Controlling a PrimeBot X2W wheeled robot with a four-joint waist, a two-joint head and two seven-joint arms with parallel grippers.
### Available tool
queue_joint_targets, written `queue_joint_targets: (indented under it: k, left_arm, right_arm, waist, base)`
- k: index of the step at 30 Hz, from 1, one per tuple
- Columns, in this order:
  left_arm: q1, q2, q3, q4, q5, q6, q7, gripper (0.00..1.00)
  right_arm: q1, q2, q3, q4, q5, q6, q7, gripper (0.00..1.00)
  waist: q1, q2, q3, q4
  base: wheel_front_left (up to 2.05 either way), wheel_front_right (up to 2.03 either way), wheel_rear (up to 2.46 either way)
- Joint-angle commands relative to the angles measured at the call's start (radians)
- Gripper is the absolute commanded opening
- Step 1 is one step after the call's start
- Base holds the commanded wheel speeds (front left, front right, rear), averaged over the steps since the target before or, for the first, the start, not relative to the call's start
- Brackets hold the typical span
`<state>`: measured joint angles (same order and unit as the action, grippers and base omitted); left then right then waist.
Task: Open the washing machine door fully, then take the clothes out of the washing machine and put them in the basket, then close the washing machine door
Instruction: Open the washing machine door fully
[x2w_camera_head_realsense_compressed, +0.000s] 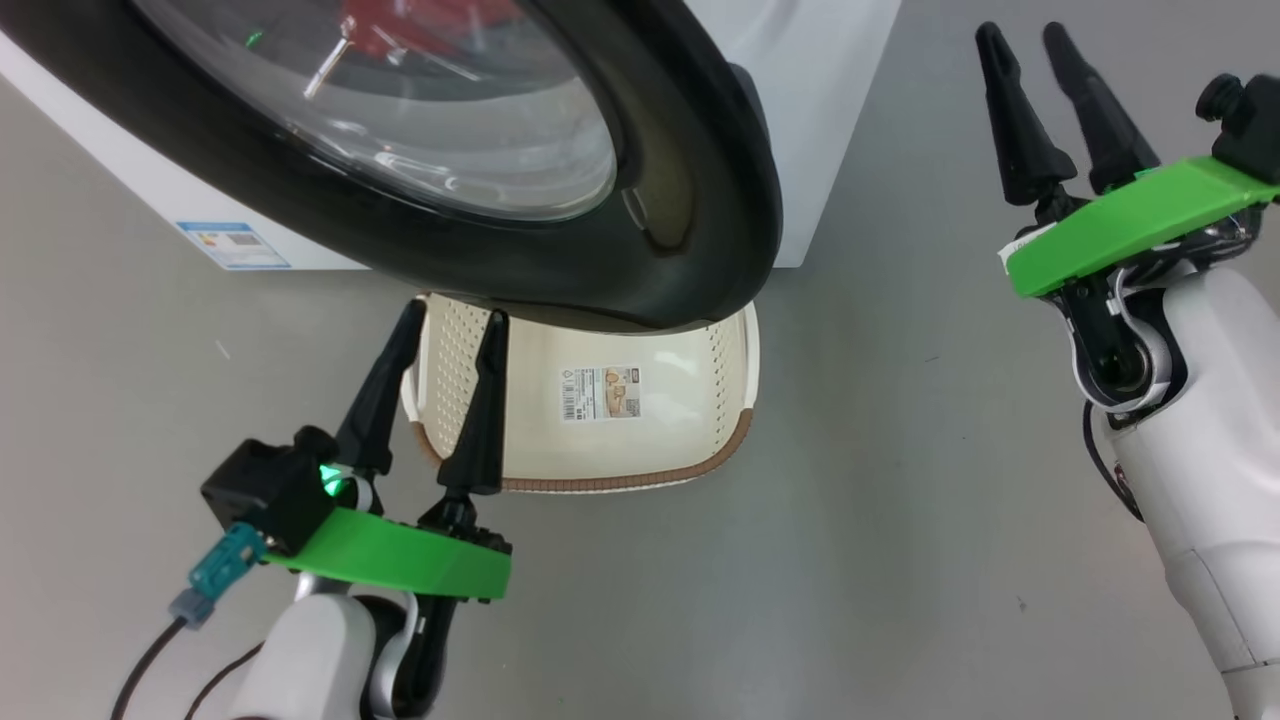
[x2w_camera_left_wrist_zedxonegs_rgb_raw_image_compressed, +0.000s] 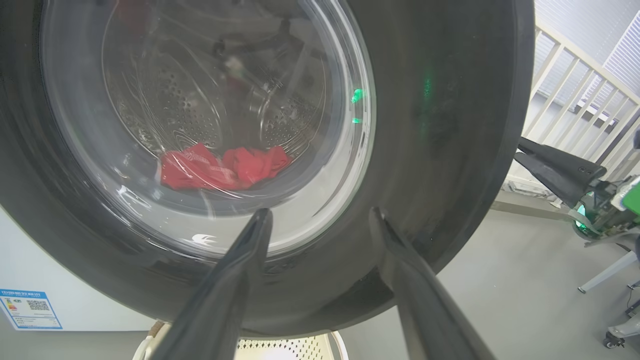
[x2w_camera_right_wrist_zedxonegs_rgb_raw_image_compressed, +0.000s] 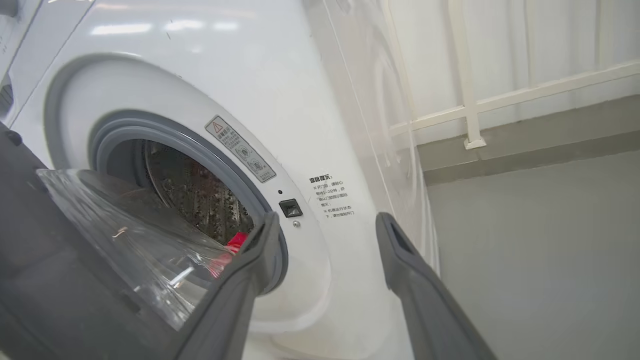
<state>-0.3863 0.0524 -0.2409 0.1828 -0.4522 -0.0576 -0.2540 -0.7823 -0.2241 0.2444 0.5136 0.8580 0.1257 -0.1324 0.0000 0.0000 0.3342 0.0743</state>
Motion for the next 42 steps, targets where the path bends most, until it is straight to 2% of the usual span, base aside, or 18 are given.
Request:
queue_joint_targets:
  k: [1, 8, 13, 19, 31, 42]
  left_arm:
    - [0.014, 0.024, 0.041, -0.034, 0.012, 0.008, -0.008, 1.00]
    - [0.028, 0.020, 0.059, -0.055, 0.027, 0.013, -0.008, 1.00]
    - [0.036, 0.017, 0.073, -0.070, 0.038, 0.013, -0.008, 1.00]
    - [0.048, 0.013, 0.086, -0.074, 0.046, 0.010, -0.008, 1.00]
    - [0.062, 0.007, 0.097, -0.073, 0.062, 0.005, -0.008, 1.00]
    - [0.078, 0.004, 0.108, -0.080, 0.076, 0.004, -0.008, 1.00]
  right_arm:
    - [0.020, 0.004, 0.010, -0.009, -0.071, 0.005, -0.048, 1.00]
    - [0.079, 0.043, -0.056, -0.026, -0.322, 0.005, -0.118, 1.00]
    - [0.167, 0.091, -0.125, -0.125, -0.491, 0.005, -0.128, 1.00]
    - [0.267, 0.143, -0.188, -0.245, -0.614, 0.005, -0.129, 1.00]
    - [0.403, 0.173, -0.226, -0.337, -0.675, 0.005, -0.129, 1.00]
    - [0.476, 0.174, -0.209, -0.343, -0.620, 0.005, -0.129, 1.00]
  waist:
    - [0.0000, 0.0000, -0.001, -0.009]
    - [0.0000, 0.0000, -0.001, -0.015]
    - [0.0000, 0.0000, -0.002, -0.014]
    - [0.0000, 0.0000, -0.008, -0.023]
    - [0.0000, 0.0000, -0.028, -0.029]
    - [0.0000, 0.0000, -0.036, -0.040]
  base:
    - [0.00, 0.00, 0.00]
    - [0.00, 0.00, 0.00]
    - [0.00, 0.00, 0.00]
    - [0.00, 0.00, 0.00]
    - [0.00, 0.00, 0.00]
    - [0.00, 0.00, 0.00]
